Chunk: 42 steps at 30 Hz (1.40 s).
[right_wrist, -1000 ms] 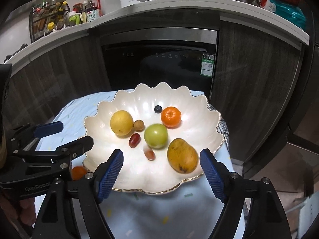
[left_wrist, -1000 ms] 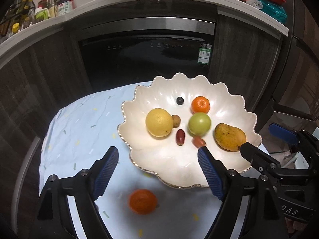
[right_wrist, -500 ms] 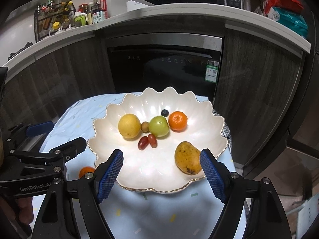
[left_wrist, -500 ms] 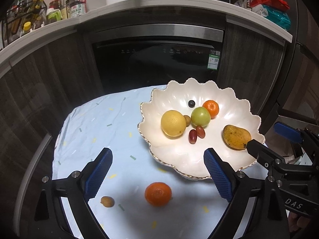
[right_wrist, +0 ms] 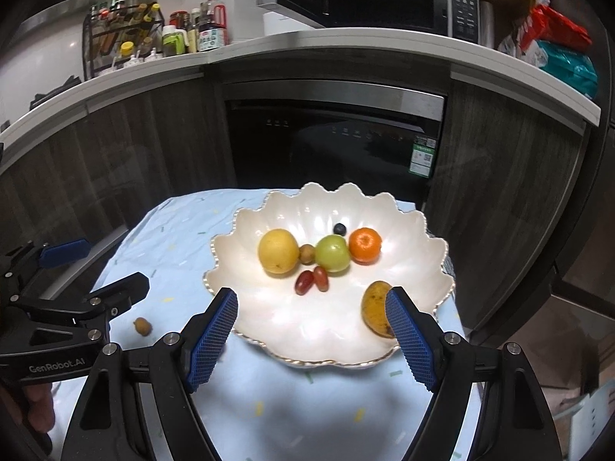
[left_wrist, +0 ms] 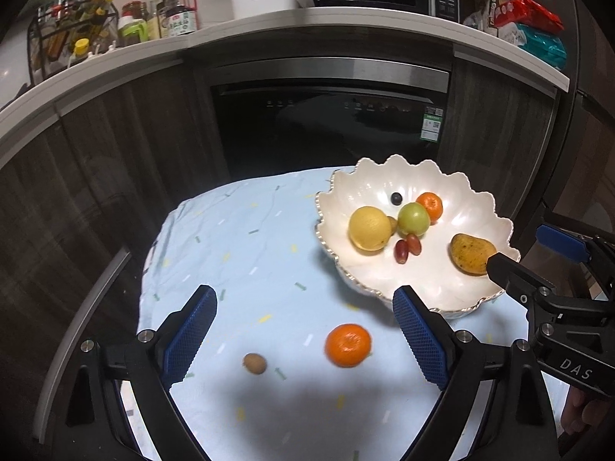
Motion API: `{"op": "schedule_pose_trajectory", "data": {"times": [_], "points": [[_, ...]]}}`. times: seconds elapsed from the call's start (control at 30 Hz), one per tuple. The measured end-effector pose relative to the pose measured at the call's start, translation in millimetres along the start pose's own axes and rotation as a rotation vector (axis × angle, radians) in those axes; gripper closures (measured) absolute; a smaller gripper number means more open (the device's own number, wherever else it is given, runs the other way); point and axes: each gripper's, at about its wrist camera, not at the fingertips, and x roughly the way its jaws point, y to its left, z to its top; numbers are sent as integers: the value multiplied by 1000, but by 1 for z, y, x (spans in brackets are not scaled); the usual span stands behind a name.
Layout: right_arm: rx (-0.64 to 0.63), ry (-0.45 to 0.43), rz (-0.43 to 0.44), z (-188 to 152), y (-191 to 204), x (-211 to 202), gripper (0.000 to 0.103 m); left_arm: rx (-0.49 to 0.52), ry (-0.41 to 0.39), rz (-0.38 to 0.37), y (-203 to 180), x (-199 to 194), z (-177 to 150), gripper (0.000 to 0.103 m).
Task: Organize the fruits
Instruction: 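Move both open tools back from the bowl toward the tangerine and brown fruit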
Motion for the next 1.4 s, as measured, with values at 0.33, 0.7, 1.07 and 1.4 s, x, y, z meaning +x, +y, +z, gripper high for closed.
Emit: {"op": "schedule_pose_trajectory", "data": {"times": [0.33,0.7,1.07,1.4], "points": [[-46,-10,19,-1,25,-10,23,-22,-10,21,19,-16,-12,9],[-58,5,33,-13,51,-8,23,-50,2,50,43,-22,-33,9],[-63,50,35,-33,70,9,23,-63,40,69,60,-6,-59,9],[-103,70,45,-50,84,26,23,-54,61,91,65,15,-79,9]]}}
